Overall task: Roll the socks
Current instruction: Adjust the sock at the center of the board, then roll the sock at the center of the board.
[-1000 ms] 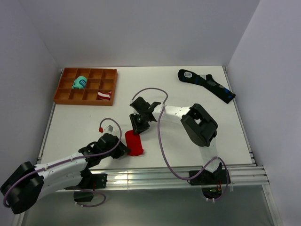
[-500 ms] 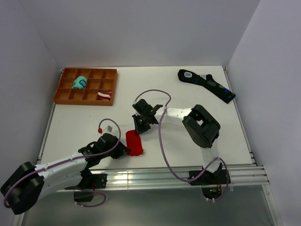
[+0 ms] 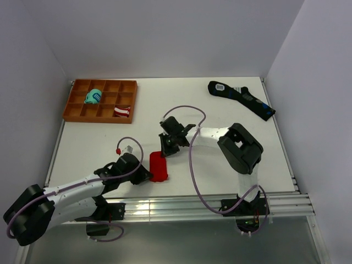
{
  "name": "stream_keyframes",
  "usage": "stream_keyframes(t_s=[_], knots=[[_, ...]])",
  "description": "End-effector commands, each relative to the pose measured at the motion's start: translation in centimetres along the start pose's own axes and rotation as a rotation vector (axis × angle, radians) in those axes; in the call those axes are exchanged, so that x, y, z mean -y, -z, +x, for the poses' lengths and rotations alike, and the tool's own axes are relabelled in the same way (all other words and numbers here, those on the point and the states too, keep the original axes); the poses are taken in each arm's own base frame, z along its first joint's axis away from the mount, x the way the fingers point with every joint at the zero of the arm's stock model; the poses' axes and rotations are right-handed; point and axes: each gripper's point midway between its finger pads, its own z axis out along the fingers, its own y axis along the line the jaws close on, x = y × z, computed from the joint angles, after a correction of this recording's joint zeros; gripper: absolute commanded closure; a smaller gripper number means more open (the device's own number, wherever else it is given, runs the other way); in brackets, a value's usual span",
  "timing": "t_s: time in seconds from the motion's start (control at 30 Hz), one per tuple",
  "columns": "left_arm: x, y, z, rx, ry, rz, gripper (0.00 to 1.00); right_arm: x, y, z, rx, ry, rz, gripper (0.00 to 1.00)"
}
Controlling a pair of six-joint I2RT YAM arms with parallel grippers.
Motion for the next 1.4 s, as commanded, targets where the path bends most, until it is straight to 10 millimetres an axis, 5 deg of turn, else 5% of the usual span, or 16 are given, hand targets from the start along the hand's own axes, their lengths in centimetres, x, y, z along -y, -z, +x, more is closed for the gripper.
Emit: stream_keyframes(t_s=[0.0, 0.23, 0.47, 0.93, 1.2, 1.37], knots=[[-5.9, 0.2, 1.2, -0.051, -0.053, -0.228, 1.0, 2.8, 0.0, 0.2, 0.024, 0.001, 0.084, 0.87], [-6.4, -0.3, 2.1, -0.107, -0.051, -0.274, 1.0, 2.7, 0.3, 0.0, 0.057, 0.007, 0.068, 0.64], [-7.3, -0.7, 3.2, -0.177, -0.03, -0.314, 1.0, 2.5, 0.9, -0.7, 0.106, 0.013, 0.06, 0.53], [-7.7, -0.3, 2.6, -0.185, -0.044, -0.37, 1.0, 1.4, 7.1, -4.3, 0.379, 0.052, -0.05, 0.41], [-7.6, 0.0, 2.5, -0.211, -0.069, -0.41, 1.0, -2.4, 12.2, -1.4, 0.571, 0.125, -0.34, 0.4], [-7.5, -0.1, 2.7, -0.232, -0.068, -0.426, 1.0, -4.8, 11.5, 3.0, 0.578, 0.225, -0.425, 0.41]])
